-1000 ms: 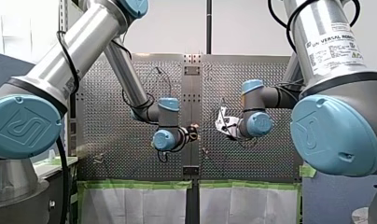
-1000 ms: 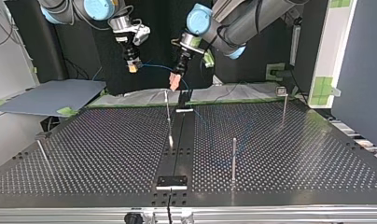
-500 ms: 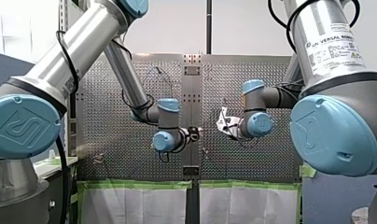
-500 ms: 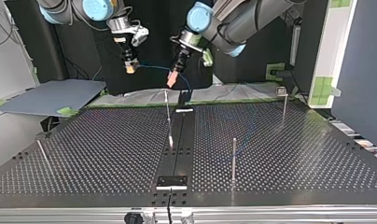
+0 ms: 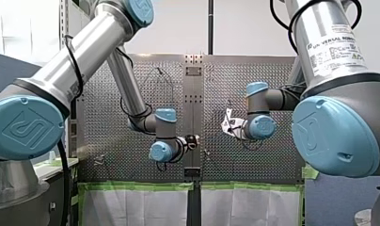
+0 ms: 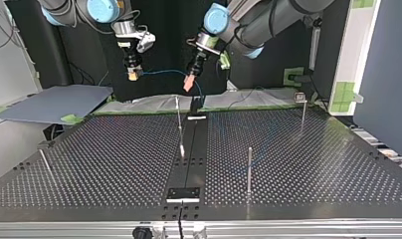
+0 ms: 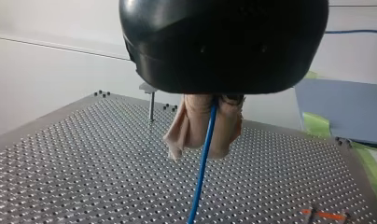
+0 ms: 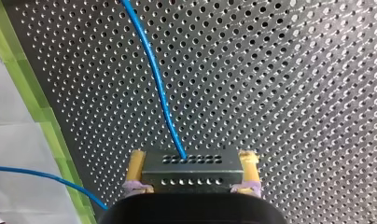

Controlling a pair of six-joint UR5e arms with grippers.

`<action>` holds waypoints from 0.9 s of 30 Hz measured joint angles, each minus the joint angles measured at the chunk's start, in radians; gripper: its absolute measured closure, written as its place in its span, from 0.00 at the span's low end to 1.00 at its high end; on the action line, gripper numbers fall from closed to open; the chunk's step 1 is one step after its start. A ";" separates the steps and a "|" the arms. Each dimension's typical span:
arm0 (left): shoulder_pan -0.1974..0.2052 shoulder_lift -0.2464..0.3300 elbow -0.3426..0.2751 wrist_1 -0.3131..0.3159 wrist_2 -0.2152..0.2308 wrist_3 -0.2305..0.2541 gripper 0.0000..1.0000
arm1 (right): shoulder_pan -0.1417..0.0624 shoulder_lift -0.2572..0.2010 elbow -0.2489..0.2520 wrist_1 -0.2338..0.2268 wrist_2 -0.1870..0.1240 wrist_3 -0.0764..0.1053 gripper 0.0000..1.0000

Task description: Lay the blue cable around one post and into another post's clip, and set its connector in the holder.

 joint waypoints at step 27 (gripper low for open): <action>0.026 -0.113 0.079 -0.012 0.038 0.025 0.99 | 0.000 0.226 -0.046 -0.163 0.032 -0.037 1.00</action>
